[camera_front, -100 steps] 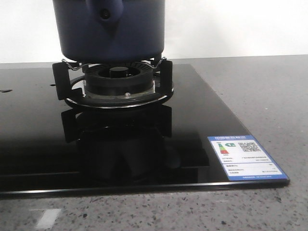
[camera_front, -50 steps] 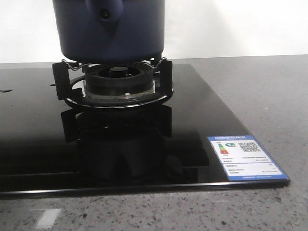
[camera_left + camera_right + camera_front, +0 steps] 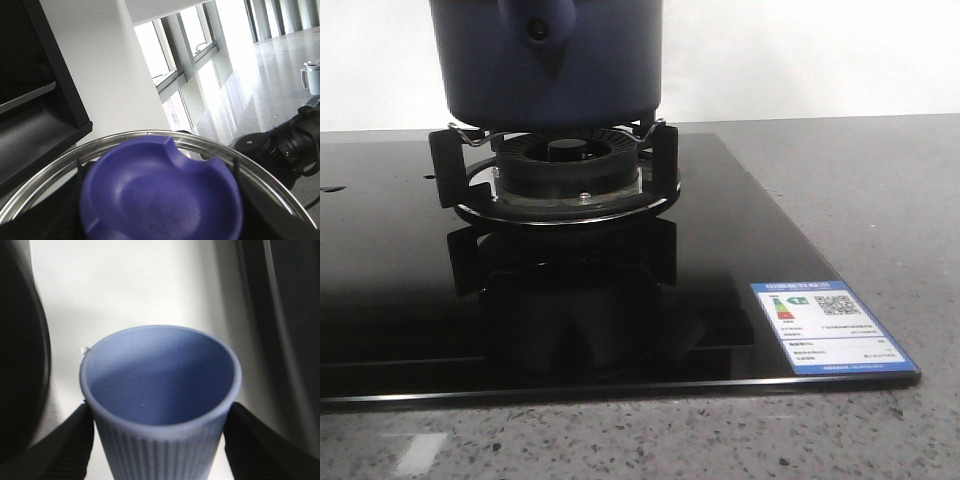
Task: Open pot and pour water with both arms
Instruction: 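Lower the cup onto the counter beside the stove and open the right gripper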
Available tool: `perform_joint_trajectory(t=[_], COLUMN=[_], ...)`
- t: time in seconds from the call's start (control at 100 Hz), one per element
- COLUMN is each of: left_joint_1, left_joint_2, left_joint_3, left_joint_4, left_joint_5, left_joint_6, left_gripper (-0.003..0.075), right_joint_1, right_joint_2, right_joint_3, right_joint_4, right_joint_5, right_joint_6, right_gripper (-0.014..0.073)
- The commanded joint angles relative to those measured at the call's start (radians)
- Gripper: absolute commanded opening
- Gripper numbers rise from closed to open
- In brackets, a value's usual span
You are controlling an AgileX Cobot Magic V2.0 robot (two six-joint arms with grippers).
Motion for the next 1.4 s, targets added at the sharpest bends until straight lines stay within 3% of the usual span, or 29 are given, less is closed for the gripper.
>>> perform_joint_trajectory(t=[0.0, 0.14, 0.32, 0.43, 0.64, 0.74, 0.91, 1.31, 1.39], left_joint_1=[0.0, 0.0, 0.0, 0.0, 0.0, 0.0, 0.0, 0.0, 0.0], left_joint_2=[-0.019, -0.019, -0.019, -0.019, -0.019, -0.019, -0.019, -0.019, -0.019], left_joint_3=[-0.033, -0.033, -0.022, 0.011, 0.07, 0.087, 0.1, 0.11, 0.11], left_joint_4=[-0.08, -0.08, -0.08, -0.08, -0.109, -0.109, -0.111, -0.139, -0.148], left_joint_5=[-0.047, -0.047, -0.046, -0.046, -0.048, -0.05, -0.05, -0.038, -0.038], left_joint_6=[-0.007, -0.007, -0.008, -0.009, -0.009, -0.009, -0.009, -0.009, -0.009], left_gripper=[0.0293, 0.0293, 0.0293, 0.0293, 0.0293, 0.0293, 0.0293, 0.0293, 0.0293], right_joint_1=[0.026, 0.077, 0.004, -0.118, -0.394, -0.498, -0.6, -0.616, -0.616], right_joint_2=[-0.06, -0.095, -0.209, -0.317, -0.515, -0.555, -0.536, -0.39, -0.389], right_joint_3=[-0.042, -0.042, -0.025, 0.075, 0.449, 0.622, 0.774, 0.802, 0.802], right_joint_4=[0.135, 0.2, 0.42, 0.519, 0.532, 0.534, 0.545, 0.591, 0.591], right_joint_5=[0.129, 0.374, 0.418, 0.305, -0.08, -0.291, -0.564, -0.632, -0.668], right_joint_6=[0.135, 0.136, 0.184, 0.256, 0.456, 0.461, 0.461, 0.461, 0.461], right_gripper=[0.0238, 0.0238, 0.0238, 0.0238, 0.0238, 0.0238, 0.0238, 0.0239, 0.0286])
